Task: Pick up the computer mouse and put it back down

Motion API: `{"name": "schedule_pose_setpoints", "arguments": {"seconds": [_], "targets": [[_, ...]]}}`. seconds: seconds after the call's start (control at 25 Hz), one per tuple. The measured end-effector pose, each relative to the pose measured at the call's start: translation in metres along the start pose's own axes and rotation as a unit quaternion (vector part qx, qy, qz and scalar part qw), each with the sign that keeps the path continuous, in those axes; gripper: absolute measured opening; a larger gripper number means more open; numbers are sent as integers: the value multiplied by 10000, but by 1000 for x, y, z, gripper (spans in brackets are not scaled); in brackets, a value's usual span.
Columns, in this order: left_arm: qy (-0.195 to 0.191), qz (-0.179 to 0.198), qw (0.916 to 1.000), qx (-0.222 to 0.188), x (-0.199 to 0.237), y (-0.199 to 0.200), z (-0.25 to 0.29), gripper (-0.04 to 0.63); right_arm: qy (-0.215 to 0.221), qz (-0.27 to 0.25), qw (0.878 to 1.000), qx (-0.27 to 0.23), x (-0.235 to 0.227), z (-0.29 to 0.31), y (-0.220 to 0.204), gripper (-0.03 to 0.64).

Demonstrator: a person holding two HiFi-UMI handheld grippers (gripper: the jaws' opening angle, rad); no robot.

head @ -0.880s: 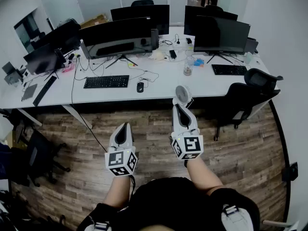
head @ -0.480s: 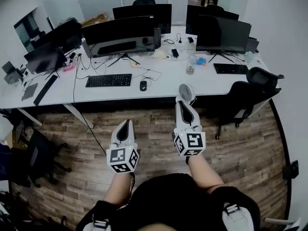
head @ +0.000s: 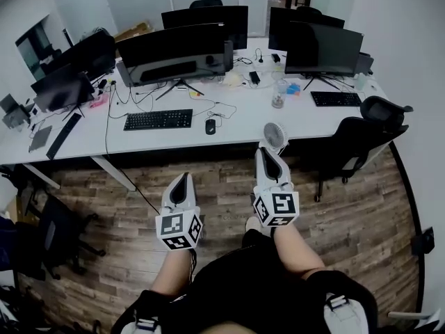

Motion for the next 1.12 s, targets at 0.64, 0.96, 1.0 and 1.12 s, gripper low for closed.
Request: {"name": "schedule_pose_setpoints", "arguments": {"seconds": [0.64, 0.96, 1.0, 1.12], "targets": [[447, 129, 9986, 253, 36, 51, 205, 54, 522, 247, 9983, -42, -78, 217, -7, -2], [652, -89, 9970, 403, 51, 71, 303, 54, 727, 332, 9966, 214, -122, 316, -16, -2], [682, -145, 9965, 471, 55, 68, 310, 54, 746, 333, 9962, 291, -123, 324, -19, -2], [737, -203, 9947, 691, 68, 60, 329, 54, 812, 296, 9954, 424, -120, 345, -26, -2]]}}
Point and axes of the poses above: the fingertips, and each gripper's own axes: z forward along the fingers, x to its left, y out of its top, the point moved 6 cm from there along -z, backward along the fingers, and after that the axes turned 10 degrees about x, right-handed, at the moved point
